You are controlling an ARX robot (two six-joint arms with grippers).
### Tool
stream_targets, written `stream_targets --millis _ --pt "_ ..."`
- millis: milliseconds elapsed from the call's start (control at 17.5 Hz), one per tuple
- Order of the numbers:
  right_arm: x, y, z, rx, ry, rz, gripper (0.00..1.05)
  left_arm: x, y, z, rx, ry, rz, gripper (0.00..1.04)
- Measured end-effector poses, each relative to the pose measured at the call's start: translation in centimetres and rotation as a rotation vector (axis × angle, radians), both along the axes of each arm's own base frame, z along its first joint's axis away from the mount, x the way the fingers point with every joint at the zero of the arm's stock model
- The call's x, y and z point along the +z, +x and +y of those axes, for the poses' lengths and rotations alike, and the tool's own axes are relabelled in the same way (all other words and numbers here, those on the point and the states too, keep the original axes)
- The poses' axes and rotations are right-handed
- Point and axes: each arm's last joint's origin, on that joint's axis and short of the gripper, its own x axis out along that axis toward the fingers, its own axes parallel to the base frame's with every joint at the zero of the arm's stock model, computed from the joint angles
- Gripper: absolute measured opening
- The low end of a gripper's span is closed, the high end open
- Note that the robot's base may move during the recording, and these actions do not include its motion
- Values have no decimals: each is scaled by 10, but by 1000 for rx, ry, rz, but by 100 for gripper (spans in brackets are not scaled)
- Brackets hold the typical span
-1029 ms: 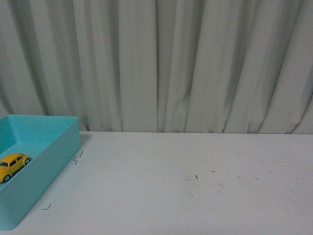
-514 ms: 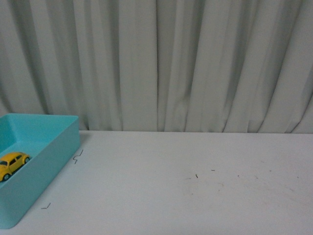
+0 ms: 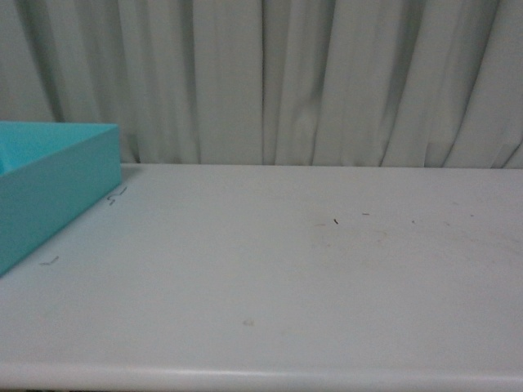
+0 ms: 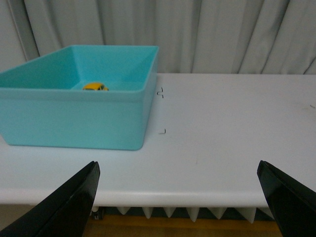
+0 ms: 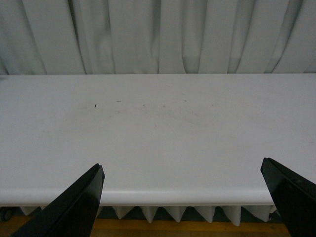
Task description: Wind up and store yellow beetle toy
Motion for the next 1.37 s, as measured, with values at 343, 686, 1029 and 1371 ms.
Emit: stream_targets --millis 343,686,1029,1371 --pt "0 0 0 0 0 1 98 0 0 0 0 0 1 98" --pt "0 0 0 0 0 2 98 0 0 0 0 0 1 98" --pt "0 0 0 0 3 3 98 0 0 0 0 0 4 98" --pt "0 0 0 0 3 2 98 0 0 0 -1 0 2 98"
